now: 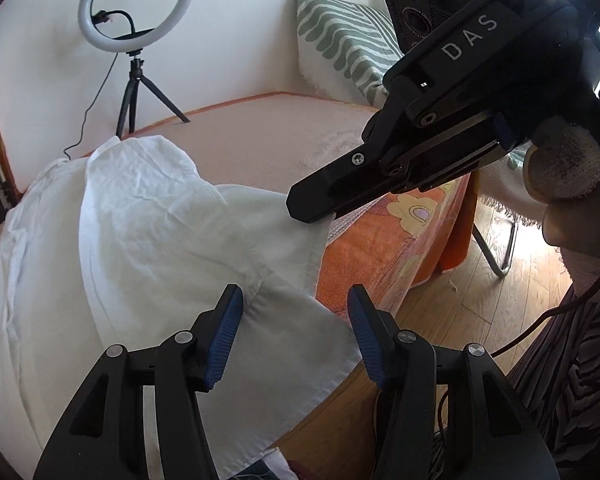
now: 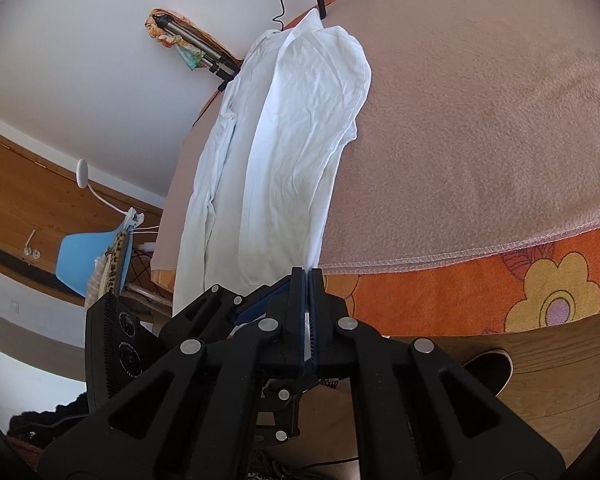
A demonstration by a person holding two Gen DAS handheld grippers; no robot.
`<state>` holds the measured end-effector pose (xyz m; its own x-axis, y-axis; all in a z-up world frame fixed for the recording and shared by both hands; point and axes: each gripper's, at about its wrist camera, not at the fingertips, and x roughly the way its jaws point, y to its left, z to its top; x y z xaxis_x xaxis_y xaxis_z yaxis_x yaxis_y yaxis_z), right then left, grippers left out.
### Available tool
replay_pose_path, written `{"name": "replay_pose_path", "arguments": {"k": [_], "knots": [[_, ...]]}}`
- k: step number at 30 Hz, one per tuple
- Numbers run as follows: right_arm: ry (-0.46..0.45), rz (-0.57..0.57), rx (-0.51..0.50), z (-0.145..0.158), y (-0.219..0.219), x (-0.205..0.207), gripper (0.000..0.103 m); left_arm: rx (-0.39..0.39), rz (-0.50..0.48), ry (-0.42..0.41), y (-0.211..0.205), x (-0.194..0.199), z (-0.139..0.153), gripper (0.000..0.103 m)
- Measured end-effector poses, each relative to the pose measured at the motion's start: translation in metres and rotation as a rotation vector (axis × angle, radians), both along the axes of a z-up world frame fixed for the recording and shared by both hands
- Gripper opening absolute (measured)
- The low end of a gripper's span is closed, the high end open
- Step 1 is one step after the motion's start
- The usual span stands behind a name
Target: Fold small clothes
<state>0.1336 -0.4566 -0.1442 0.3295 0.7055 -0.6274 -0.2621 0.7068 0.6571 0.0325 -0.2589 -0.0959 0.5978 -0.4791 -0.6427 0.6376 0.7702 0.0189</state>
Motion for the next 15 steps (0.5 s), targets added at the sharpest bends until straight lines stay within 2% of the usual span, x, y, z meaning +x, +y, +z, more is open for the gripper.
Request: {"name": "replay_pose_path", "arguments": {"k": [2, 4, 7, 11, 13, 15], "knots": [[0.000, 0.011, 0.011, 0.001, 0.001, -0.001, 0.003, -0.029, 0.016, 0.008, 0.002, 0.006, 0.001, 0.037], [-0.004, 0.016, 0.005, 0.002, 0.002, -0.002, 0.003, -0.078, 0.034, 0.028, 0.009, 0.013, 0.004, 0.014], [-0.002, 0.028, 0.012, 0.002, 0.003, -0.002, 0.003, -0.138, 0.039, 0.060, 0.020, 0.018, 0.008, 0.007], [-0.025, 0.050, 0.010, 0.007, 0.004, -0.001, 0.003, -0.217, 0.055, 0.101, 0.037, 0.021, 0.015, 0.005], [-0.035, 0.033, -0.016, 0.010, 0.000, 0.003, 0.009, -0.241, 0.064, 0.103, 0.042, 0.020, 0.021, 0.005], [-0.054, -0.007, -0.048, 0.014, -0.008, 0.013, 0.036, -0.256, 0.068, 0.099, 0.045, 0.020, 0.025, 0.005]]}}
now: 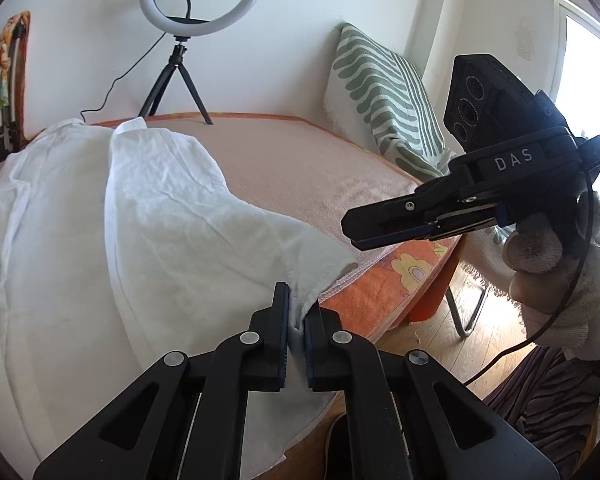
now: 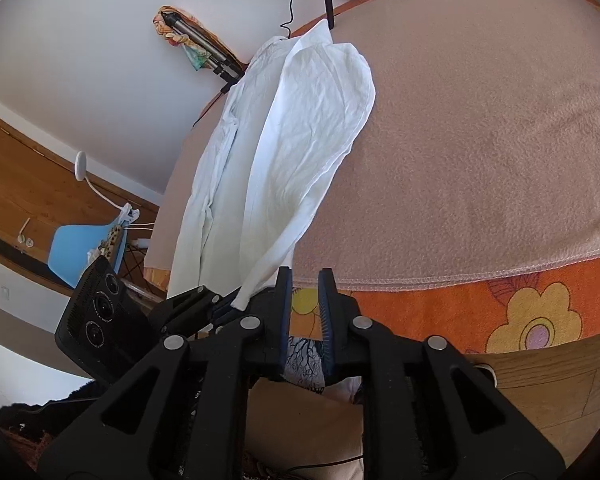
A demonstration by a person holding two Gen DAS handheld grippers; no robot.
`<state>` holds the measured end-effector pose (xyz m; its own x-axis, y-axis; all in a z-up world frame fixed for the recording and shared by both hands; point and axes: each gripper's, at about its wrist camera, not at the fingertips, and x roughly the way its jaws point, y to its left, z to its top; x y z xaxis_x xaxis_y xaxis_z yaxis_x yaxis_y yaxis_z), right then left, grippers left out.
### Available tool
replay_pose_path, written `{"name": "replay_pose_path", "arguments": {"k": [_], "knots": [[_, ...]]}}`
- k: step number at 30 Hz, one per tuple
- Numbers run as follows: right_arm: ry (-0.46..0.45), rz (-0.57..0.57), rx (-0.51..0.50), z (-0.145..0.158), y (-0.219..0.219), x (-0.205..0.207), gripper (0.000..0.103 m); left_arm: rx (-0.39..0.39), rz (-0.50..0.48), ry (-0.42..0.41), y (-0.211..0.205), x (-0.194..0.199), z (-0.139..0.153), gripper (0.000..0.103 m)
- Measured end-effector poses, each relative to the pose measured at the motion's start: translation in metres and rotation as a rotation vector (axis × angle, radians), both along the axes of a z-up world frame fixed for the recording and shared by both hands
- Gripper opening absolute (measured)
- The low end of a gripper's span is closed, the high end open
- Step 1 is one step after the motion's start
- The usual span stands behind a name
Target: Fold small clothes
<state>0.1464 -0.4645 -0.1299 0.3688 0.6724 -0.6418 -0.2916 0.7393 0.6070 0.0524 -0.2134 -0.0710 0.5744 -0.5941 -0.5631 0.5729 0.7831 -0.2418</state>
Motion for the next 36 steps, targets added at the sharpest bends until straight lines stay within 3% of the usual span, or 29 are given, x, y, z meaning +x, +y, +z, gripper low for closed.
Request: {"name": "replay_pose_path", "arguments": {"k": [2, 6, 11, 16, 19, 20, 21, 29, 36], "knots": [[-0.006, -0.038, -0.010, 0.003, -0.008, 0.018, 0.044, -0.011, 0.004, 0.002, 0.002, 0.000, 0.003, 0.005], [-0.020, -0.069, -0.030, 0.008, -0.007, 0.077, 0.044, -0.029, 0.022, 0.006, 0.005, -0.002, 0.005, 0.005], [0.031, -0.112, -0.030, -0.007, 0.013, 0.162, 0.044, -0.067, 0.056, 0.023, 0.013, -0.002, 0.010, 0.005], [0.060, -0.142, -0.013, -0.025, 0.034, 0.211, 0.044, -0.092, 0.085, 0.034, 0.021, -0.003, 0.014, 0.005], [0.066, -0.099, -0.012, -0.024, 0.050, 0.222, 0.038, -0.113, 0.099, 0.046, 0.026, -0.005, 0.013, 0.005], [0.062, -0.084, -0.020, -0.021, 0.055, 0.223, 0.019, -0.116, 0.102, 0.050, 0.027, -0.005, 0.012, 0.005], [0.058, -0.071, -0.033, -0.016, 0.061, 0.223, 0.009, -0.116, 0.109, 0.051, 0.028, -0.006, 0.010, 0.005], [-0.080, -0.047, -0.340, 0.038, 0.118, 0.206, 0.006, -0.217, 0.198, 0.083, 0.054, -0.014, 0.002, 0.005], [-0.201, 0.041, -0.550, 0.068, 0.206, 0.189, 0.006, -0.311, 0.284, 0.113, 0.093, -0.023, -0.006, 0.005]]}}
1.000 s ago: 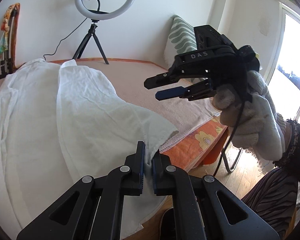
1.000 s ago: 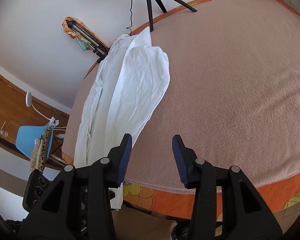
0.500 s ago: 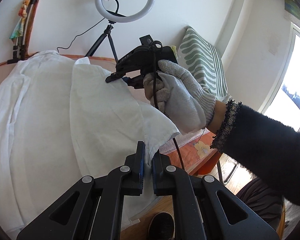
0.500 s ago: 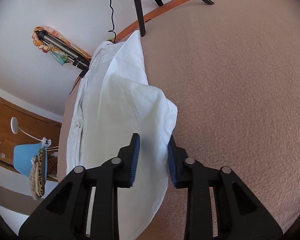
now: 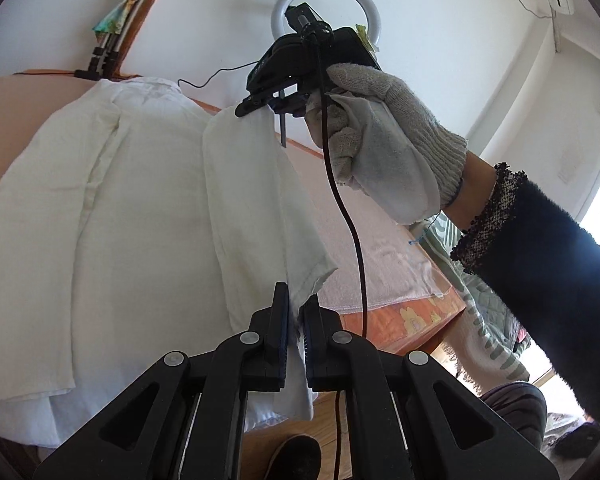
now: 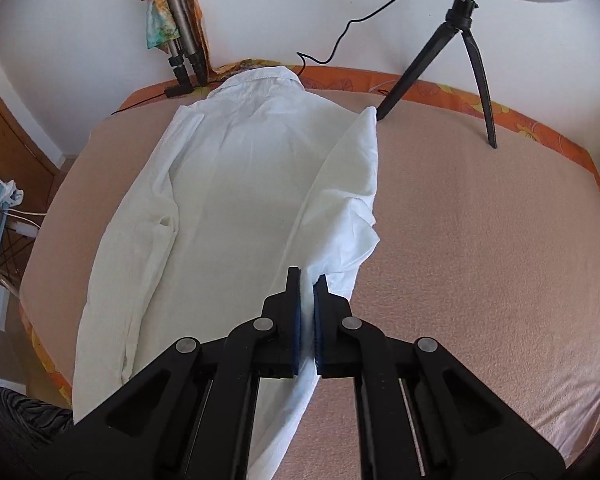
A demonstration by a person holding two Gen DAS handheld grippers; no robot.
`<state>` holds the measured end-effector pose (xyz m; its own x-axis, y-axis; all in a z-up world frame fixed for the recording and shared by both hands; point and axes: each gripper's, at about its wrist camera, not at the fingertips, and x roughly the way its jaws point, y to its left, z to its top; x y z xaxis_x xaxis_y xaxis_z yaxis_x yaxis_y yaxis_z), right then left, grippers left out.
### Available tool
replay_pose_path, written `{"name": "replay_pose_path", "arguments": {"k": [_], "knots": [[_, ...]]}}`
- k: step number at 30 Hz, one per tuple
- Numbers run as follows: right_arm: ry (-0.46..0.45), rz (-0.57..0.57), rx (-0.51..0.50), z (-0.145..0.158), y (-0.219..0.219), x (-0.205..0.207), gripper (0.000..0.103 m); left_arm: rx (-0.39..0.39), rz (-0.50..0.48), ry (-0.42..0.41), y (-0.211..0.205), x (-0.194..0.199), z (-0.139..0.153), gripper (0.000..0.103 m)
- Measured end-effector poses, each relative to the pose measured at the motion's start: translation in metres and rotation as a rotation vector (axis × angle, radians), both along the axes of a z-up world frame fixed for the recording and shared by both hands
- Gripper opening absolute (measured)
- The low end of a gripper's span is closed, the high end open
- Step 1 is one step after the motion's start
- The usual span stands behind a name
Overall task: Fold small clothes
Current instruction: 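Pull and straighten the folded shirt strip with both tools, then open them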
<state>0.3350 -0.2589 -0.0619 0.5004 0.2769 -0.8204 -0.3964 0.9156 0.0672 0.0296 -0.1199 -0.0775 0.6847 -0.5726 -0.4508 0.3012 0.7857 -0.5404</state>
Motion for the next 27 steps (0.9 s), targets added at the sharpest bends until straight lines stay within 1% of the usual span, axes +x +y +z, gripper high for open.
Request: {"name": "replay_pose_path", "arguments": {"k": [3, 5, 9, 12, 15, 19, 22, 23, 25, 26, 27], "knots": [[-0.021, 0.059, -0.083, -0.001, 0.046, -0.006, 0.006, -0.017, 0.030, 0.026, 0.011, -0.001, -0.007, 0.005], [-0.023, 0.095, -0.121, -0.007, 0.074, -0.010, 0.006, -0.026, 0.045, 0.041, 0.017, -0.001, -0.011, 0.005], [-0.017, 0.152, -0.186, -0.028, 0.122, -0.016, 0.005, -0.036, 0.066, 0.067, 0.029, -0.003, -0.018, 0.005], [-0.021, 0.182, -0.242, -0.046, 0.146, -0.020, 0.005, -0.049, 0.084, 0.087, 0.037, -0.003, -0.023, 0.005], [-0.024, 0.192, -0.276, -0.059, 0.160, -0.023, 0.005, -0.047, 0.097, 0.101, 0.042, -0.003, -0.027, 0.005], [-0.024, 0.202, -0.291, -0.069, 0.165, -0.024, 0.005, -0.039, 0.104, 0.111, 0.041, -0.001, -0.030, 0.005], [-0.018, 0.213, -0.267, -0.068, 0.162, -0.022, 0.005, -0.030, 0.089, 0.127, 0.038, 0.001, -0.032, 0.005], [-0.015, 0.209, -0.241, -0.064, 0.158, -0.022, 0.007, -0.029, 0.077, 0.134, 0.041, 0.001, -0.030, 0.005], [0.013, 0.213, -0.157, -0.052, 0.143, -0.024, 0.023, 0.001, 0.071, 0.144, 0.040, 0.001, -0.028, 0.006], [0.014, 0.203, -0.107, -0.043, 0.131, -0.028, 0.039, 0.013, 0.063, 0.151, 0.040, 0.000, -0.027, 0.007], [0.000, 0.188, -0.061, -0.032, 0.118, -0.032, 0.045, 0.018, 0.048, 0.158, 0.041, 0.000, -0.024, 0.011]]}}
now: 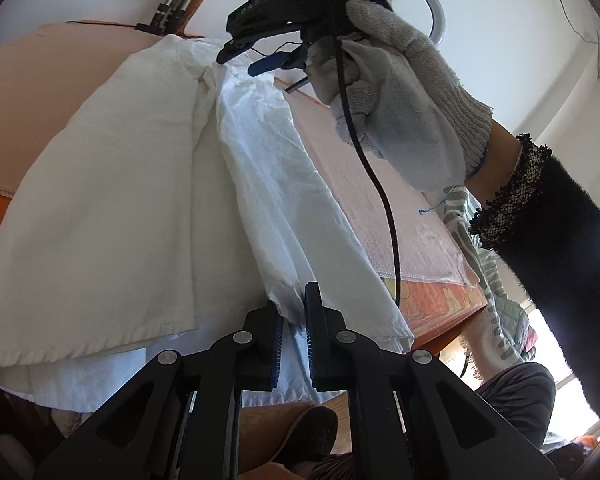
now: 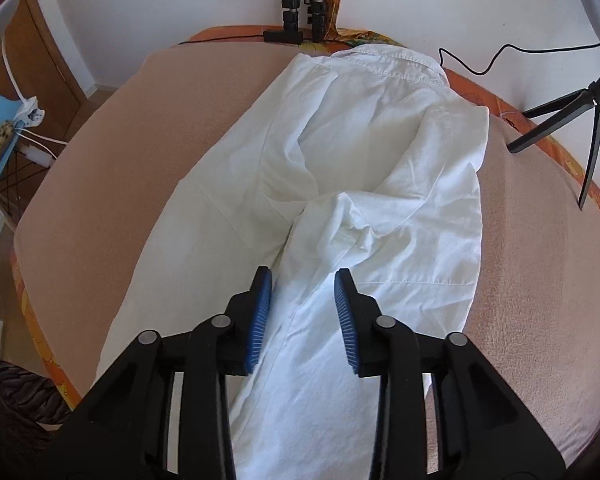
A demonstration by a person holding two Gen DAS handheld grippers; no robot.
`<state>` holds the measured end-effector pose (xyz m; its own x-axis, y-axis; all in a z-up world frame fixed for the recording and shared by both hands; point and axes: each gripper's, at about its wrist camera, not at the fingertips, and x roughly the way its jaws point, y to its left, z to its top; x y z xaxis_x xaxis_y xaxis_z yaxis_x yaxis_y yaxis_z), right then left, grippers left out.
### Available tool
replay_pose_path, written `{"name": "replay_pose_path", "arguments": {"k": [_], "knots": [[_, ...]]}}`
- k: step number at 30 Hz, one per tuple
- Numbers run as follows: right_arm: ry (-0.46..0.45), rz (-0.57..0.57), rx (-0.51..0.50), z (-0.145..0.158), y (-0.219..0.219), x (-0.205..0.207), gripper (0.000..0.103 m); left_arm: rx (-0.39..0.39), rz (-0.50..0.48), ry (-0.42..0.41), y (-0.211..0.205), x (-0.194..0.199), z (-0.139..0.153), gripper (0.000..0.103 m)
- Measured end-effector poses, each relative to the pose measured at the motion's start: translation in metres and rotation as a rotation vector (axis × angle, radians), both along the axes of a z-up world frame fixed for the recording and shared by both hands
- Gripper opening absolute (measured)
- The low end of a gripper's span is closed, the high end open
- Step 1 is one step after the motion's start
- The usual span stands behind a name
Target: Fold small clothes
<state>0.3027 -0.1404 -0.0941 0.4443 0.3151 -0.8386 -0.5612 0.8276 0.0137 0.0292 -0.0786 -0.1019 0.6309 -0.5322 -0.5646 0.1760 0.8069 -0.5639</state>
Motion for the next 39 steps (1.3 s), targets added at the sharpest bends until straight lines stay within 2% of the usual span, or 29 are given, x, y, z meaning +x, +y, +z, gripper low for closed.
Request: {"name": "replay_pose_path", "arguments": {"k": [4, 7, 10, 13, 15, 18, 20, 23, 24, 25, 28, 33, 35, 36, 39], "knots": [[-0.008, -0.039, 0.146, 0.033, -0.062, -0.030, 0.045, 0.043, -0.049, -0.009, 0.008, -0.016, 0.013, 0.012], [-0.006, -0.068, 0.195, 0.038, -0.109, -0.062, 0.046, 0.089, -0.083, -0.043, 0.016, -0.031, 0.026, 0.012], [0.041, -0.106, 0.210, 0.023, -0.144, -0.096, 0.046, 0.129, -0.098, -0.075, 0.030, -0.036, 0.039, 0.012], [0.158, -0.123, 0.248, -0.010, -0.168, -0.123, 0.046, 0.169, -0.105, -0.099, 0.043, -0.028, 0.050, 0.012], [0.232, -0.135, 0.274, -0.033, -0.176, -0.138, 0.046, 0.212, -0.090, -0.119, 0.052, -0.012, 0.053, 0.012], [0.334, -0.127, 0.358, -0.055, -0.180, -0.152, 0.046, 0.236, -0.082, -0.124, 0.060, 0.006, 0.056, 0.012], [0.348, -0.121, 0.366, -0.061, -0.177, -0.158, 0.046, 0.260, -0.079, -0.116, 0.062, 0.018, 0.054, 0.012], [0.331, -0.107, 0.324, -0.065, -0.167, -0.164, 0.044, 0.282, -0.083, -0.092, 0.065, 0.028, 0.047, 0.012], [0.334, -0.102, 0.312, -0.067, -0.164, -0.165, 0.029, 0.283, -0.085, -0.084, 0.065, 0.029, 0.044, 0.012], [0.343, -0.094, 0.307, -0.070, -0.161, -0.166, 0.019, 0.289, -0.087, -0.076, 0.065, 0.031, 0.042, 0.012], [0.323, -0.112, 0.294, -0.071, -0.166, -0.168, 0.012, 0.295, -0.091, -0.066, 0.065, 0.029, 0.038, 0.012], [0.391, -0.165, 0.378, -0.083, -0.189, -0.165, 0.012, 0.318, -0.108, -0.088, 0.064, 0.026, 0.042, 0.012], [0.391, -0.164, 0.357, -0.082, -0.187, -0.165, 0.014, 0.311, -0.110, -0.085, 0.064, 0.027, 0.044, 0.012], [0.380, -0.165, 0.342, -0.079, -0.186, -0.166, 0.019, 0.308, -0.115, -0.086, 0.064, 0.028, 0.046, 0.012], [0.319, -0.147, 0.299, -0.063, -0.186, -0.170, 0.020, 0.307, -0.139, -0.096, 0.058, 0.032, 0.052, 0.012]]}}
